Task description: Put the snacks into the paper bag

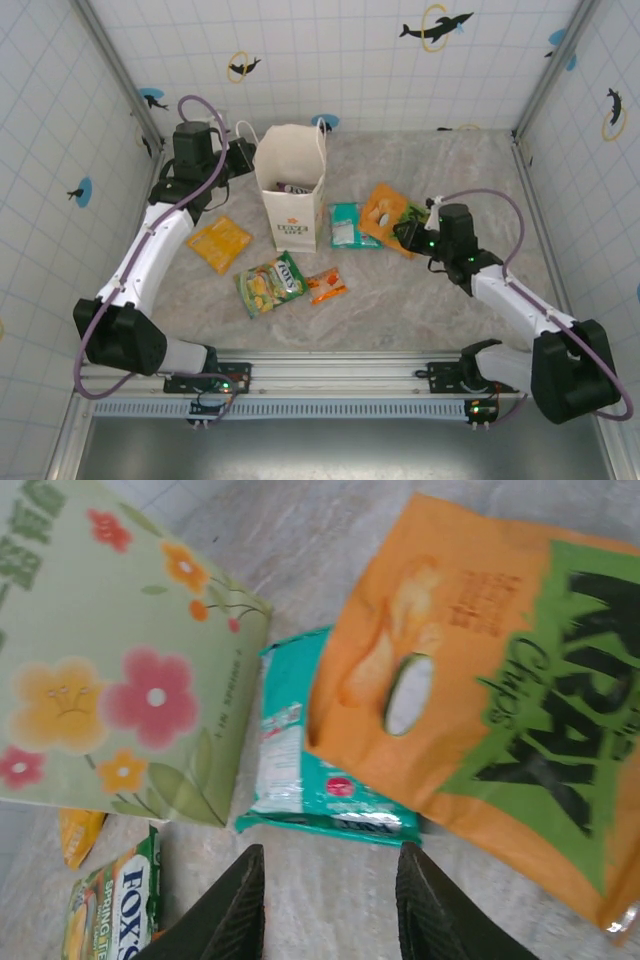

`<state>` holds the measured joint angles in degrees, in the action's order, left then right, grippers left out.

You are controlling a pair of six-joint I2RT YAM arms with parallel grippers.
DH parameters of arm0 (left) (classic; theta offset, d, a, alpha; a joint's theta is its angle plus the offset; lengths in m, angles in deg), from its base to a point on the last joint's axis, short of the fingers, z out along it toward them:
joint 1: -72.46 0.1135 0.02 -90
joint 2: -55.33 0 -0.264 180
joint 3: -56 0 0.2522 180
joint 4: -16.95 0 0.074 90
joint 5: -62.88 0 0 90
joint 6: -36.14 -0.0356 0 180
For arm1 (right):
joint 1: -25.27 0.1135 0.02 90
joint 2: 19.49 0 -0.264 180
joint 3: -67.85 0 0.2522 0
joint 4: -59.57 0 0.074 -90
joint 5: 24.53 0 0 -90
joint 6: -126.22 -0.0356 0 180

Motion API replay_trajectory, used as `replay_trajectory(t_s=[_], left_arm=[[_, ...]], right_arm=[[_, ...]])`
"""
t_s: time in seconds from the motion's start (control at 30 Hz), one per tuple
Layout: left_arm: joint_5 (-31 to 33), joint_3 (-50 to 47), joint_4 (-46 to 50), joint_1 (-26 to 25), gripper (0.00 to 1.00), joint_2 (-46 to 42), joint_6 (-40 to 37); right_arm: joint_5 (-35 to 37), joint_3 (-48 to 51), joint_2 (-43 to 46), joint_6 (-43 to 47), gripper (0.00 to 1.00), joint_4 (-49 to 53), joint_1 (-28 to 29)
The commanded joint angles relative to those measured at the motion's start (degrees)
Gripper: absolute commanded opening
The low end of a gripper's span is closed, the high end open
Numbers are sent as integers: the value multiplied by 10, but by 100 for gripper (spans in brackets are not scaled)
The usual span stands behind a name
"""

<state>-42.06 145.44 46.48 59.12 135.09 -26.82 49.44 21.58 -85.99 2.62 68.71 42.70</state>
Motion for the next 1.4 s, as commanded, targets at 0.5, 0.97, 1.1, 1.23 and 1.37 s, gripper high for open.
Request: replay_trajectory(t_s=[0.5,0.97,1.1,1.23,1.37], left_arm=[[-7,-6,-14,4,0,-15,0],[-5,-1,-14,4,0,-10,-1],[-9,-2,-15,4,0,-5,1],[-7,-1,-14,4,0,-5,0],[-9,1,-16,4,0,-2,1]], right_arm=[[-176,-64,-270,46,46,-196,-210],[-180,-146,-388,62,52,-193,-227],[-211,-144,-403,51,52,-216,-226],[-239,-131,-406,37,52,-238,-226],[-281,-116,-412,20,51,-271,-225]])
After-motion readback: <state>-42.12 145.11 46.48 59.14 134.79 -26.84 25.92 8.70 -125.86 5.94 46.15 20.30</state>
